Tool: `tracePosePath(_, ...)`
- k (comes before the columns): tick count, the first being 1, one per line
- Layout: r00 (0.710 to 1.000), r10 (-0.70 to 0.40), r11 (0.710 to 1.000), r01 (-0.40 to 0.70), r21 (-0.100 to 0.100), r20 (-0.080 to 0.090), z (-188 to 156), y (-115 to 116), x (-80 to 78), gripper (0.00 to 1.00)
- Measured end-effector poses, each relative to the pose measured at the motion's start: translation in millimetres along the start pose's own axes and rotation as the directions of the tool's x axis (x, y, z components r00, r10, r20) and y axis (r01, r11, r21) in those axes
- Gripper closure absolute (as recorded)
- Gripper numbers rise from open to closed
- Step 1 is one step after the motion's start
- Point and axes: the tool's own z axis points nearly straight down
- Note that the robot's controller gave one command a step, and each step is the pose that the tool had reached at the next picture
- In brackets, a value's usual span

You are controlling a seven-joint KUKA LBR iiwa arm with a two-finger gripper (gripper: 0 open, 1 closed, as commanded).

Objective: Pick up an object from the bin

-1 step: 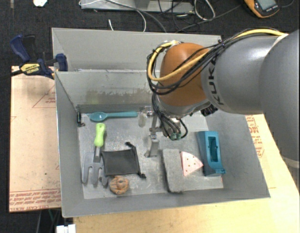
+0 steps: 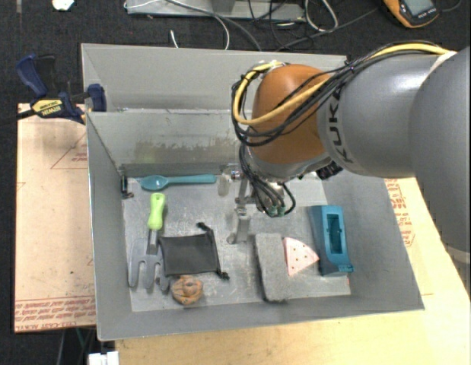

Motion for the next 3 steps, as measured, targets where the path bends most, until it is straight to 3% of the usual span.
tracePosePath(1, 0.979, 0.203, 0.979, -0.203, -0.002, 0.007, 39.4, 17.3, 23.0, 0.00)
tracePosePath(2, 0.974, 0.227, 0.974, -0.227, 0.003, -0.006, 33.5, 29.4, 40.0, 0.00)
tracePosePath(3, 0.979, 0.205, 0.979, -0.205, -0.003, 0.004, 2.4, 33.3, 37.3, 0.00)
